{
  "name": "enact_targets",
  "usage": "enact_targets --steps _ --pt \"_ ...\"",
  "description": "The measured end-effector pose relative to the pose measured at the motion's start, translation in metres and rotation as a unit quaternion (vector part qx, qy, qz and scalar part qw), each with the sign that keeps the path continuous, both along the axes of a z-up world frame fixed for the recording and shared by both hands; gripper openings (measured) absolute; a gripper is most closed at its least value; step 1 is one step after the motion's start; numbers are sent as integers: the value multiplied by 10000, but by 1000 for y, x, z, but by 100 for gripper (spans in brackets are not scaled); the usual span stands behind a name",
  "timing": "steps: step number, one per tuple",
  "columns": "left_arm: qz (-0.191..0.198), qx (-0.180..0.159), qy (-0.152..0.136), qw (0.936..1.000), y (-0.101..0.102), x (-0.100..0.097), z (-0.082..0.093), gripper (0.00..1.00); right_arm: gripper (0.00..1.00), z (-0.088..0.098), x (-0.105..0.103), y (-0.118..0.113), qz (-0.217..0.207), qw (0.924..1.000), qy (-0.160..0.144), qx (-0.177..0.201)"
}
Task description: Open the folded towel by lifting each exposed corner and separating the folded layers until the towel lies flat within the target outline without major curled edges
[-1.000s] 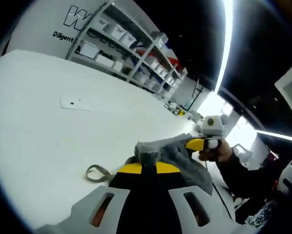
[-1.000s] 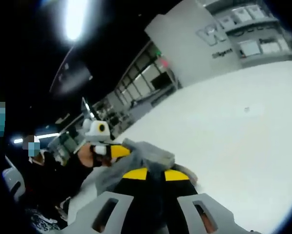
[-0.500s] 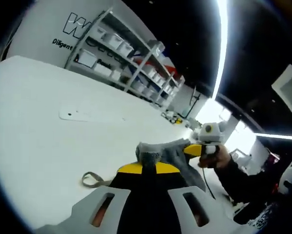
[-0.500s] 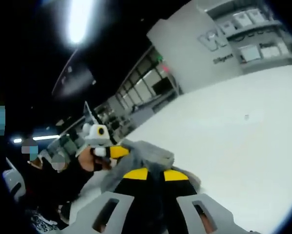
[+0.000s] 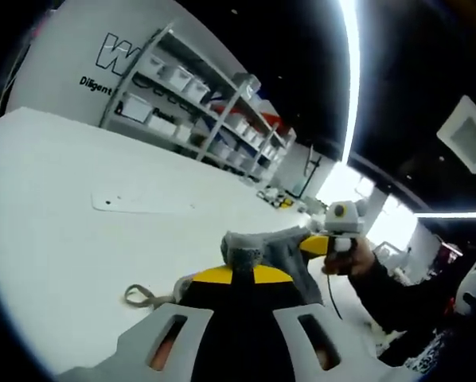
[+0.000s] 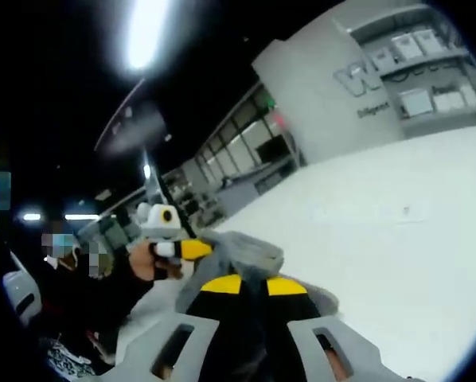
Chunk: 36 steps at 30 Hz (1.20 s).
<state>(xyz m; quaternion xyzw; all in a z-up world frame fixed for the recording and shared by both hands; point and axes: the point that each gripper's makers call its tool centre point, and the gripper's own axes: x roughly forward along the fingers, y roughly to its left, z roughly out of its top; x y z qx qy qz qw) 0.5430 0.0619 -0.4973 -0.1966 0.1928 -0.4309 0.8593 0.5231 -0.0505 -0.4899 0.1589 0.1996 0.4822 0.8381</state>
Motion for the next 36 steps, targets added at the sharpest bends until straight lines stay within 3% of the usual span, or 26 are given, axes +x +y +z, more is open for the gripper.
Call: enact_targets --steps 20,36 --pt "14 -93 -401 9991 5 -44 24 2 3 22 -41 3 147 9983 -566 10" --pt "0 -113 -570 9983 2 -73 29 2 3 27 -68 -4 219 9970 -732 -75"
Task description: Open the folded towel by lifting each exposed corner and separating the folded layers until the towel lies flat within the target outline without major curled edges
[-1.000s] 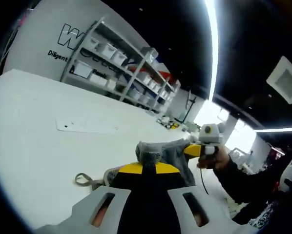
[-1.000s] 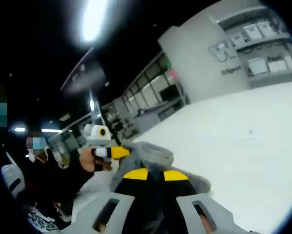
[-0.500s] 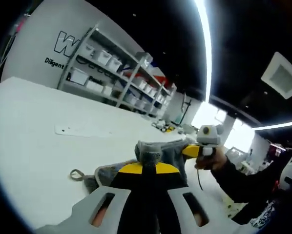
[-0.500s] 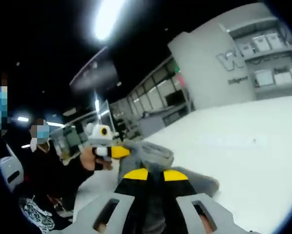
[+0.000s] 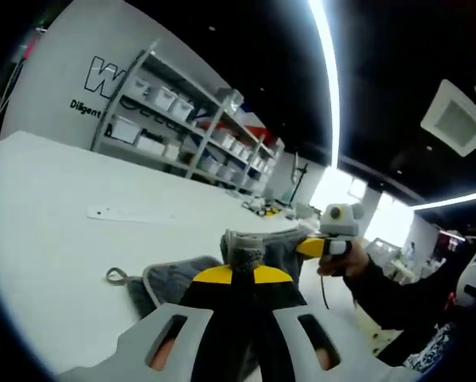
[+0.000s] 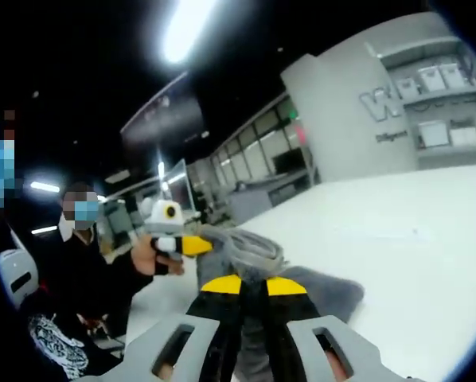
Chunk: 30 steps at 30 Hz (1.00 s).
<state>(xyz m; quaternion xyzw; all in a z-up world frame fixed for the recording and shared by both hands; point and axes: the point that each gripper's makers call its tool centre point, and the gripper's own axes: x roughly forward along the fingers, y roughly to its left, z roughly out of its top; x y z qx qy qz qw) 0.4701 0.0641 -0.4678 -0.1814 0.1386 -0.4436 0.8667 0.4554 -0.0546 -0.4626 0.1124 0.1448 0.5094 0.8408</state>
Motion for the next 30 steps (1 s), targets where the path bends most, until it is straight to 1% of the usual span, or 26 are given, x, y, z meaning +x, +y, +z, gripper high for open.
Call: enact_targets --steps 5,11,18,22,25,28,30 --pt "-34 -1 -68 10000 0 -13 3 2 3 1 -9 0 20 10000 -60 -11" --pt "-69 22 -124 9999 -1 -30 1 2 3 1 -26 0 98 9997 -191 -65" --pt "-68 -12 -150 9999 -1 -44 -2 2 3 1 -38 0 168 9992 -314 -180" --pt "-82 -35 -212 9997 -2 -54 -2 2 3 1 -43 -2 197 9989 -379 -197" --pt "-101 15 -328 9994 -1 -62 -5 2 3 -1 -50 -4 257 9985 -452 -175" --pt "-146 101 -559 9983 -2 -69 -7 2 4 -3 -59 -5 368 9973 -610 -168" --pt "-173 98 -648 9977 -2 -75 -9 2 4 -4 -64 -5 423 9963 -723 -168"
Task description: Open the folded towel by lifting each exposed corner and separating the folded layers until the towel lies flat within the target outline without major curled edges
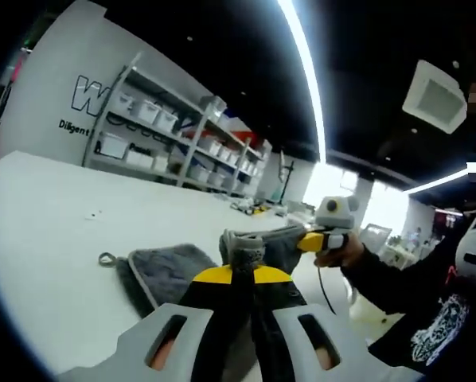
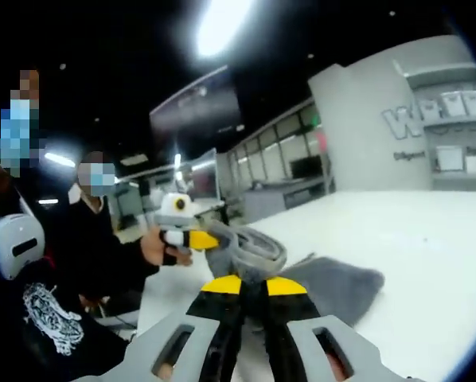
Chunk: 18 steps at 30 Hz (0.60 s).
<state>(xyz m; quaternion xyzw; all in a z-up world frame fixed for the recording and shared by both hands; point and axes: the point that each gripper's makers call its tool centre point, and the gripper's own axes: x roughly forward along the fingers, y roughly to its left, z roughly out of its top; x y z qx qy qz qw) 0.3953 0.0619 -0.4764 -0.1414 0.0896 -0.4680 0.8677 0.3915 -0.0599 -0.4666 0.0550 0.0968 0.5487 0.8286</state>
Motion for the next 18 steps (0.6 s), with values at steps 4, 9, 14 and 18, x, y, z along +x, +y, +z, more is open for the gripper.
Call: enact_targets --steps 4,9,14,18 --pt "-43 -34 -41 10000 0 -7 -4 2 4 -3 -10 0 54 9999 -86 5" --pt "-30 4 -61 10000 -1 -13 -11 2 4 -10 -17 -1 53 9998 -191 -87" --pt "-55 114 -198 9997 0 -24 -17 2 4 -15 -28 0 124 9990 -415 -113" --pt "-178 309 -303 9989 -3 -34 -26 3 4 -24 -40 0 158 9980 -572 -198"
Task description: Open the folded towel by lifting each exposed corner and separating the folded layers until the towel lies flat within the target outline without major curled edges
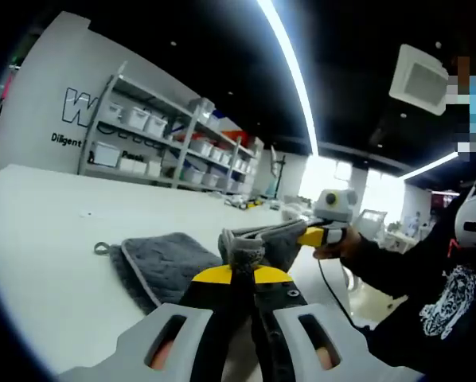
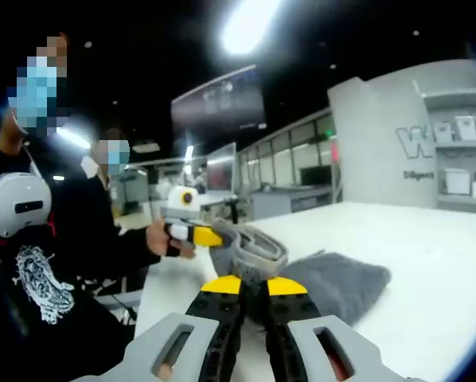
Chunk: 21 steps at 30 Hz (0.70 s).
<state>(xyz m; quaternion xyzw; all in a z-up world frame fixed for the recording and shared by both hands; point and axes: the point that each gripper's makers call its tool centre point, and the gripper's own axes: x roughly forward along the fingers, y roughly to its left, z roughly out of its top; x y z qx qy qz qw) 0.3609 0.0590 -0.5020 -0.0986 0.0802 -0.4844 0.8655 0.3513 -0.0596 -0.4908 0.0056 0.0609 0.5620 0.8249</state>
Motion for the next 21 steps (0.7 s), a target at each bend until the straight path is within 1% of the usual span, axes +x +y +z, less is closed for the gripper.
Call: enact_targets --steps 2,4,6,9,11,12,14,21 --pt "-28 137 -87 9999 -1 -5 -5 3 4 -4 -7 1 25 10000 -53 -42" --pt "-53 194 -99 9997 -1 -10 -10 3 4 -10 -16 4 67 9998 -129 -107" --pt "-65 230 -91 9997 0 -13 -14 3 4 -15 -24 6 97 9995 -241 -167" --pt "-70 264 -46 9996 0 -18 -20 3 4 -23 -33 9 135 9993 -266 -228" --pt "-71 285 -4 9996 -1 -21 -23 3 4 -27 -36 9 126 9992 -281 -273" --pt "-65 314 73 9995 -1 -22 -26 3 4 -30 -36 9 123 9991 -281 -300" --pt "-46 369 114 9992 -1 -24 -30 3 5 -34 -37 9 107 9992 -232 -315" --pt "-81 407 159 9990 0 -29 -33 3 5 -36 -40 9 104 9990 -272 -325"
